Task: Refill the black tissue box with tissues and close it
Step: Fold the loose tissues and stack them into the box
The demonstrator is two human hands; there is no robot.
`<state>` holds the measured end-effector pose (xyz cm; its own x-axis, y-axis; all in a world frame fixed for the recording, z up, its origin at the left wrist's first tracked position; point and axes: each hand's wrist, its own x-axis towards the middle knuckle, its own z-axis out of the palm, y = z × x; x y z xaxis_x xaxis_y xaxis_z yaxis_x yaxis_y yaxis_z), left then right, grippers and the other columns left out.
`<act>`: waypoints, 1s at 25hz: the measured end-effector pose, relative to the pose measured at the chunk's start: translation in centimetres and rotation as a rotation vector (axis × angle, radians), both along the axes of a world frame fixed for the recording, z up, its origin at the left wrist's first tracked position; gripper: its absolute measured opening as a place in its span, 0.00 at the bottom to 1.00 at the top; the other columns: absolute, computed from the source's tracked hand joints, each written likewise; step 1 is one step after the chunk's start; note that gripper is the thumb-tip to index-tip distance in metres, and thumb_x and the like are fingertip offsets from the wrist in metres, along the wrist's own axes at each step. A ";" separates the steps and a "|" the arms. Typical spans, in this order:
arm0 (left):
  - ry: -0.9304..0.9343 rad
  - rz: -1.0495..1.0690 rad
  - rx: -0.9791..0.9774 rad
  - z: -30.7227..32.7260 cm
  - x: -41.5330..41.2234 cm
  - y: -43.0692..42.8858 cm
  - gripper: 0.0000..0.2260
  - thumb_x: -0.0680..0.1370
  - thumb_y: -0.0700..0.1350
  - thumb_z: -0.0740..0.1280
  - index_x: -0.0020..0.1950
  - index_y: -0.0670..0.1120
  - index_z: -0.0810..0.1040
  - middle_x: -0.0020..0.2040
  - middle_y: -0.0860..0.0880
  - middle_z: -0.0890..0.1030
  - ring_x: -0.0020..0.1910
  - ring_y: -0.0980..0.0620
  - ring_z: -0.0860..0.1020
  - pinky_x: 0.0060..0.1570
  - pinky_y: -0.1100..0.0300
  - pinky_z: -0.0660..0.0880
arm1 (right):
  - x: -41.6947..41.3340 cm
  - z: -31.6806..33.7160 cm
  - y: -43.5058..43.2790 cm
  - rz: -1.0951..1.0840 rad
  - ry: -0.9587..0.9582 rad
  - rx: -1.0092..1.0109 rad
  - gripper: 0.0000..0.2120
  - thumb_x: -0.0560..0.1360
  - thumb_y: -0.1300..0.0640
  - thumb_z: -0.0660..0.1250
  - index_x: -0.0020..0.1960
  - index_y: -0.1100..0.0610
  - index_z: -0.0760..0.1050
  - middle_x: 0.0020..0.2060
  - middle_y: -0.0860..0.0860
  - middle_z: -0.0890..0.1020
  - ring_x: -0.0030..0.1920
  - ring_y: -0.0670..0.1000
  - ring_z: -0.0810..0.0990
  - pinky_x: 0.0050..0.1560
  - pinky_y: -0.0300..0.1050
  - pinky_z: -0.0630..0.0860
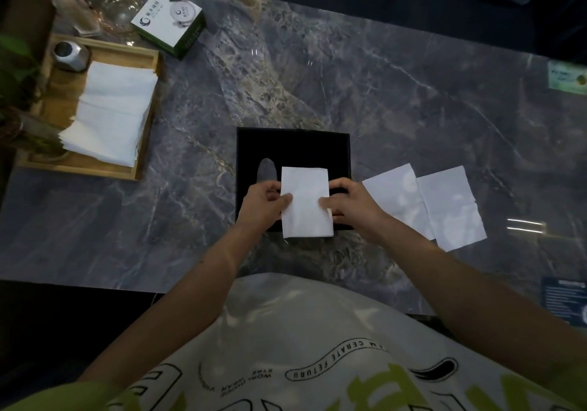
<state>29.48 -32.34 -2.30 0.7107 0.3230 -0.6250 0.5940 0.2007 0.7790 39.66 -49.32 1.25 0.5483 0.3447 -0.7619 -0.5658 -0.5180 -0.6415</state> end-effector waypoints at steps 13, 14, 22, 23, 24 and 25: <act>0.091 0.118 0.390 1.8 1.5 1.7 0.15 0.75 0.37 0.65 0.61 0.45 0.73 0.46 0.50 0.80 0.37 0.58 0.78 0.31 0.73 0.71 | 1.2 -1.2 5.1 0.254 -0.367 -0.181 0.07 0.72 0.58 0.71 0.47 0.50 0.74 0.36 0.49 0.83 0.40 0.45 0.81 0.36 0.38 0.76; 0.067 0.131 0.399 2.0 1.4 1.9 0.17 0.75 0.36 0.64 0.63 0.45 0.71 0.45 0.51 0.79 0.37 0.59 0.78 0.30 0.73 0.72 | 1.2 -1.0 5.7 0.274 -0.394 -0.173 0.08 0.72 0.58 0.71 0.47 0.49 0.73 0.36 0.47 0.82 0.39 0.43 0.81 0.33 0.34 0.74; -0.002 -0.065 0.605 1.8 0.9 3.5 0.22 0.75 0.35 0.62 0.65 0.54 0.67 0.48 0.46 0.80 0.42 0.49 0.80 0.39 0.54 0.80 | 0.6 -0.1 9.0 0.625 -0.736 -0.166 0.06 0.76 0.62 0.63 0.49 0.55 0.68 0.35 0.53 0.78 0.34 0.53 0.78 0.34 0.52 0.77; 0.005 -0.129 0.667 1.6 1.1 3.7 0.18 0.75 0.35 0.62 0.63 0.51 0.71 0.50 0.45 0.80 0.45 0.48 0.80 0.43 0.53 0.80 | 0.5 0.0 9.2 0.674 -0.761 -0.184 0.03 0.76 0.62 0.63 0.49 0.56 0.71 0.37 0.53 0.79 0.35 0.54 0.78 0.36 0.53 0.78; 0.016 -0.176 0.719 1.5 1.2 3.9 0.16 0.76 0.36 0.62 0.61 0.47 0.74 0.52 0.44 0.81 0.48 0.47 0.80 0.47 0.54 0.79 | 0.5 0.0 9.4 0.720 -0.782 -0.220 0.03 0.77 0.60 0.63 0.51 0.56 0.73 0.39 0.53 0.80 0.38 0.54 0.79 0.37 0.52 0.77; 0.029 -0.203 0.747 1.4 1.5 4.1 0.14 0.76 0.36 0.62 0.61 0.44 0.76 0.55 0.43 0.81 0.51 0.46 0.80 0.50 0.54 0.79 | 0.5 0.0 9.5 0.765 -0.807 -0.270 0.06 0.77 0.59 0.62 0.54 0.55 0.74 0.42 0.53 0.81 0.40 0.55 0.80 0.37 0.49 0.76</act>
<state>30.97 -28.24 -0.89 0.7877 0.5311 -0.3122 0.5852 -0.4867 0.6486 40.11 -39.78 1.20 0.6283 0.6775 -0.3824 0.4835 -0.7252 -0.4902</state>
